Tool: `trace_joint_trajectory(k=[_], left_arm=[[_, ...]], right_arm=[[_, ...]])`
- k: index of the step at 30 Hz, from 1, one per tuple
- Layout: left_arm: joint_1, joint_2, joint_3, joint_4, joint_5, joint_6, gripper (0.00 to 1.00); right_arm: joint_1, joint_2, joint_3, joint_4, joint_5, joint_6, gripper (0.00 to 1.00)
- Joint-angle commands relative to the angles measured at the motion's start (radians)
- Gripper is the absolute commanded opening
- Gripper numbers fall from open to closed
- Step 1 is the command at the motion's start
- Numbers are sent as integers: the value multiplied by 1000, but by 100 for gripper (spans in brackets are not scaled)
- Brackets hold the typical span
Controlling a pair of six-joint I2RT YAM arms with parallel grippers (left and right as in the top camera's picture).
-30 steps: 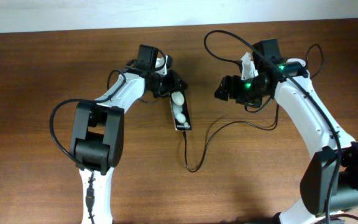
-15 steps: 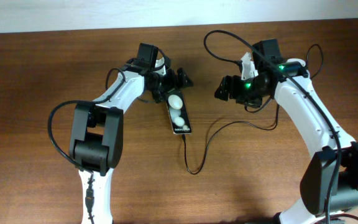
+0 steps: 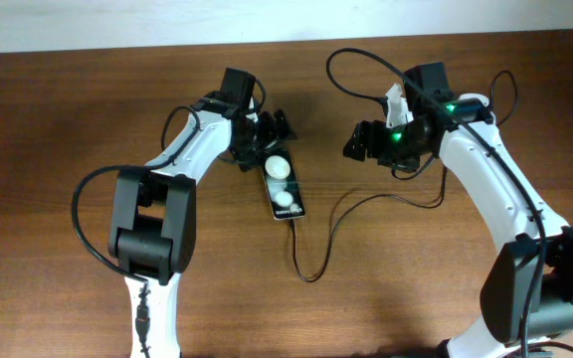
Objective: Plug charger to phone and switch on socket
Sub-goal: 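Lay the phone flat on the table and open the left gripper, then move the right gripper over the white power strip's switch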
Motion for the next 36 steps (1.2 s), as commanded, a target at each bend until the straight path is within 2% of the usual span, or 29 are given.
trace_joint_trajectory(k=[1, 9, 14, 20, 21, 23, 24, 25, 27, 29, 32, 36], left_arm=[[1, 44, -32, -8, -51, -25, 99], [-86, 44, -30, 54, -51, -31, 99], [-84, 44, -30, 53, -71, 4, 99], [27, 44, -16, 7, -49, 299, 99], [45, 38, 19, -50, -51, 398, 99], [47, 20, 93, -184, -173, 504, 99], [39, 1, 122, -237, -207, 562, 99], [26, -32, 130, -269, -243, 617, 99], [-11, -135, 130, -311, -266, 701, 99], [-38, -237, 130, -323, -265, 754, 99], [-42, -368, 130, -334, -266, 758, 99], [-42, -383, 130, -363, -266, 758, 99]], right_arm=[[5, -21, 17, 0, 2, -3, 81], [5, -21, 17, -19, 2, -3, 81], [5, -21, 17, -23, 2, -4, 81], [5, -21, 17, -26, 10, -12, 81], [5, -20, 17, -26, 10, -12, 81], [5, -16, 17, -18, 18, -11, 81], [5, -15, 17, -16, 42, -11, 85], [5, -15, 17, -17, 59, -11, 99], [4, -15, 17, -16, 62, -11, 99], [4, -15, 17, -17, 62, -11, 99], [4, -15, 17, -16, 61, -11, 99], [1, -15, 17, -26, 61, -11, 99]])
